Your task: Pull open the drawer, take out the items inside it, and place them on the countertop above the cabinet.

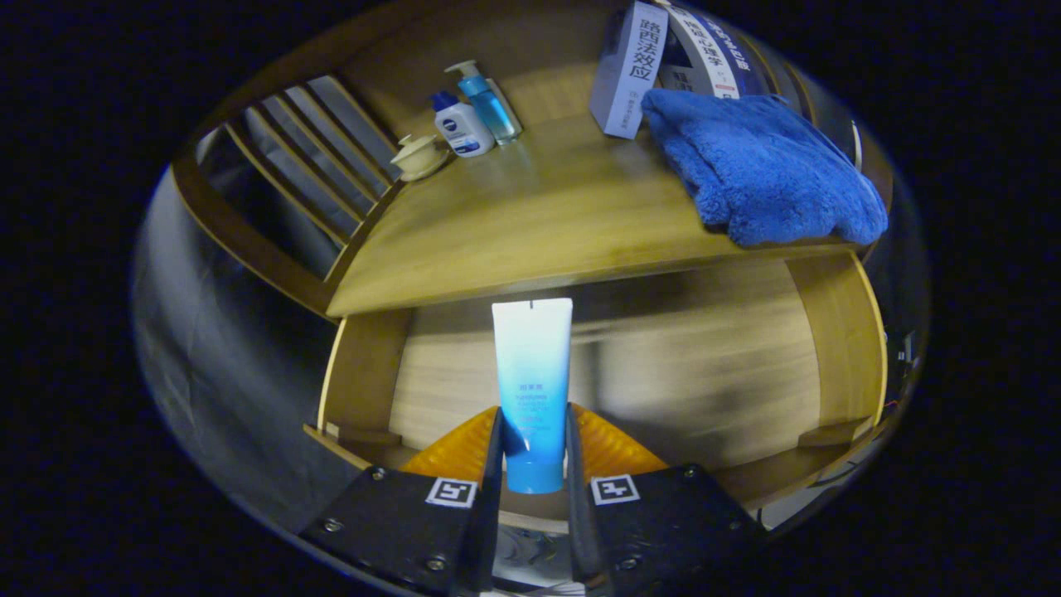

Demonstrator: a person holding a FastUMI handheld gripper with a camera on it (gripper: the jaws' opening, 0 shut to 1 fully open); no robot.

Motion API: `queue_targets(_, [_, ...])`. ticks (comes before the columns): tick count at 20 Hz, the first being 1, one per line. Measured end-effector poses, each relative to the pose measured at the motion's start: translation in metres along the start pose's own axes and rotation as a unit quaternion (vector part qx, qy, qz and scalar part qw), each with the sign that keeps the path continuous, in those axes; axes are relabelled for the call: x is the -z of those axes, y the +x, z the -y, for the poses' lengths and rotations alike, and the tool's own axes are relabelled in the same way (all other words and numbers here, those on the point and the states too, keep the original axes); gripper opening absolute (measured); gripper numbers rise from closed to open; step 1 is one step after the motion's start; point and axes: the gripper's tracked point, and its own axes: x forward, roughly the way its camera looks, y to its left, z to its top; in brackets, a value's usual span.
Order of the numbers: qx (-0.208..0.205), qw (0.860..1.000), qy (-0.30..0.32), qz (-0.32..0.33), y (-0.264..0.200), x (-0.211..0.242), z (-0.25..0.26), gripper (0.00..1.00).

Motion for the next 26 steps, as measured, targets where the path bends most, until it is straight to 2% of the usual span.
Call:
queue_targets(2, [-0.004,1.000,-0.005,0.010,-0.006,0.003,-0.001,0.36])
queue_targets(6, [-0.060,0.996,0.022,0.063,-0.030,-0.008,-0.019,0.36])
queue_targets(8, [-0.065,0.993,0.022,0.097,-0.040,-0.018,-0.019,0.36])
queue_targets(14, [-0.009,0.978,-0.008,0.208,-0.041,-0.070,-0.011,0.35])
queue_targets(20, [0.067,0.943,-0.057,0.320,-0.014,-0.129,-0.009,0.35])
queue_targets(22, [0.090,0.936,-0.070,0.334,-0.002,-0.141,-0.005,0.35])
queue_targets(26, [0.095,0.933,-0.043,0.344,0.017,-0.161,-0.005,0.37])
